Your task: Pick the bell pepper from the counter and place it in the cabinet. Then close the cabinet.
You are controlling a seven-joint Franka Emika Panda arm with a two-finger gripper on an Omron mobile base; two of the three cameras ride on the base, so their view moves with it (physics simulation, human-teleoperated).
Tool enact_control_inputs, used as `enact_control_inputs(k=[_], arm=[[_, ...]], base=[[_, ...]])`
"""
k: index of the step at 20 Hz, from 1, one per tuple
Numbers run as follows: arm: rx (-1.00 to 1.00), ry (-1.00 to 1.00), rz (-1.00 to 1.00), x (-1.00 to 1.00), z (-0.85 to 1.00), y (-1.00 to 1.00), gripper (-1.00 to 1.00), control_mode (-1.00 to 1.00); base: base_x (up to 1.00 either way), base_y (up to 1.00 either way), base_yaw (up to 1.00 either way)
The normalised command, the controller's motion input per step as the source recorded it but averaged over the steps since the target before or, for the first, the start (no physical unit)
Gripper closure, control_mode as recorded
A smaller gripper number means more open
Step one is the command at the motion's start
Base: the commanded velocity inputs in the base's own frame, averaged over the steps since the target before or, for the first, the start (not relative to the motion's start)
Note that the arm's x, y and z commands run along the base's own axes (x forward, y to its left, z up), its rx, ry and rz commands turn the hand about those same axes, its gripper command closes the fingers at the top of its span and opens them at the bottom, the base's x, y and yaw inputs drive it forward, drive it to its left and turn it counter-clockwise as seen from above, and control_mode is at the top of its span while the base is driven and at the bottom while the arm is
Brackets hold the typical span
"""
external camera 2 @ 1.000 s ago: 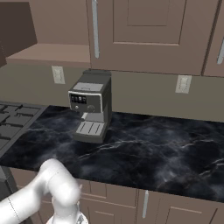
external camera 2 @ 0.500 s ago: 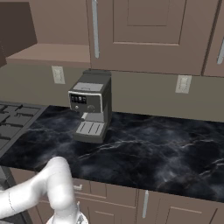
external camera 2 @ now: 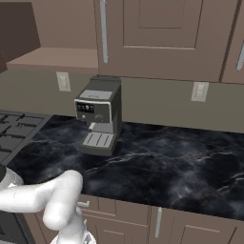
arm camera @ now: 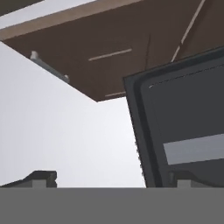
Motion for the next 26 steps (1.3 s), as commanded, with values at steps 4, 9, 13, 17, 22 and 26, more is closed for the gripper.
enact_control_inputs(k=[4,9,13,17,22,26], arm=[[0.00,0.30,0.00,0.88,0.00,1.00,-1.00,-1.00],[0.11,0.24,0.00,0.57,0.18,0.53,-1.00,-1.00],[0.21,0.09,0.00,0.02,0.45,-0.05,-1.00,-1.00],[0.52,0.06,0.11,-0.26,0.17,-0.88,-1.00,-1.00],[0.72,0.10,0.18,-0.52,-0.01,-1.00,-1.00,-1.00],[0.81,0.20,0.15,-0.44,-0.01,-1.00,-1.00,-1.00]], base=[[0.00,0.00,0.00],[0.00,0.00,0.00],[0.00,0.00,0.00],[0.00,0.00,0.00],[0.00,0.00,0.00],[0.00,0.00,0.00]])
